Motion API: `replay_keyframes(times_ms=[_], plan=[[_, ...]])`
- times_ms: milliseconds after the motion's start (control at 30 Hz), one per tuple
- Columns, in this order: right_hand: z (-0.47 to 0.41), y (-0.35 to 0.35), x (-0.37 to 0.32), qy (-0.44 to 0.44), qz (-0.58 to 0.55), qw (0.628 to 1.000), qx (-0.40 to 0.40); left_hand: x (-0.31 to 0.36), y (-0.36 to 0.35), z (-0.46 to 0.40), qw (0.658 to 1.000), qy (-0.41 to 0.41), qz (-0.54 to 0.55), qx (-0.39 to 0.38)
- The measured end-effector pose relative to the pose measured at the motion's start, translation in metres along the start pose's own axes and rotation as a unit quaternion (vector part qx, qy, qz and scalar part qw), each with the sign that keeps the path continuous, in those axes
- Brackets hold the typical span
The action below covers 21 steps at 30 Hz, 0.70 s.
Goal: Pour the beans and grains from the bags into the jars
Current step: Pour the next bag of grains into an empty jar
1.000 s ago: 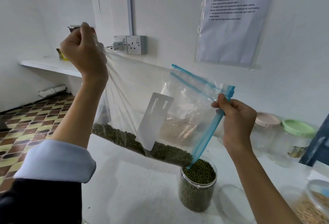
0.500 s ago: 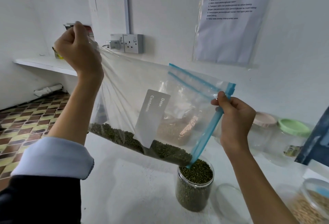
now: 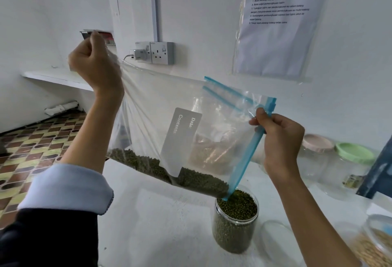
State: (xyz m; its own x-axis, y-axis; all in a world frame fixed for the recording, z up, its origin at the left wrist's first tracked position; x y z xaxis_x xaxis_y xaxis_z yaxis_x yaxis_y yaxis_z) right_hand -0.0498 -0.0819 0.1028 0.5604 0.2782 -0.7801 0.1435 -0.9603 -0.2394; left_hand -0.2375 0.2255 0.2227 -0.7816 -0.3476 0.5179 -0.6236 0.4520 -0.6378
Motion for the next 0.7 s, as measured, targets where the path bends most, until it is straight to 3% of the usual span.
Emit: replay_keyframes(times_ms=[400, 700], plan=[[0.002, 0.003, -0.002, -0.005, -0.014, 1.000, 0.016, -0.003, 0.000, -0.004, 1.000, 0.000, -0.006, -0.002], [-0.005, -0.019, -0.013, 0.004, -0.003, 0.999, -0.042, -0.011, 0.020, -0.015, 0.999, 0.007, -0.015, 0.052]])
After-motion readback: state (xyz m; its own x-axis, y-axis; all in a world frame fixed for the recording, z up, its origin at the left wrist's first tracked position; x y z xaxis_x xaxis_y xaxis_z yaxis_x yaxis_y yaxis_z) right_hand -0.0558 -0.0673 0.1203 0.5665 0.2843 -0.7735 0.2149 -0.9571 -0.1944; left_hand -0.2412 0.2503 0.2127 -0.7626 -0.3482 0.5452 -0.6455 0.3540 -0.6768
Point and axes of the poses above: each hand's wrist, its own z-axis away from the middle knuckle, its own y-axis out of the back of the hand, x = y × z, the point moved 8 cm from there along -z, towards the middle knuckle, and after that the axes turned 11 degrees about y, right-handed, at the moved point
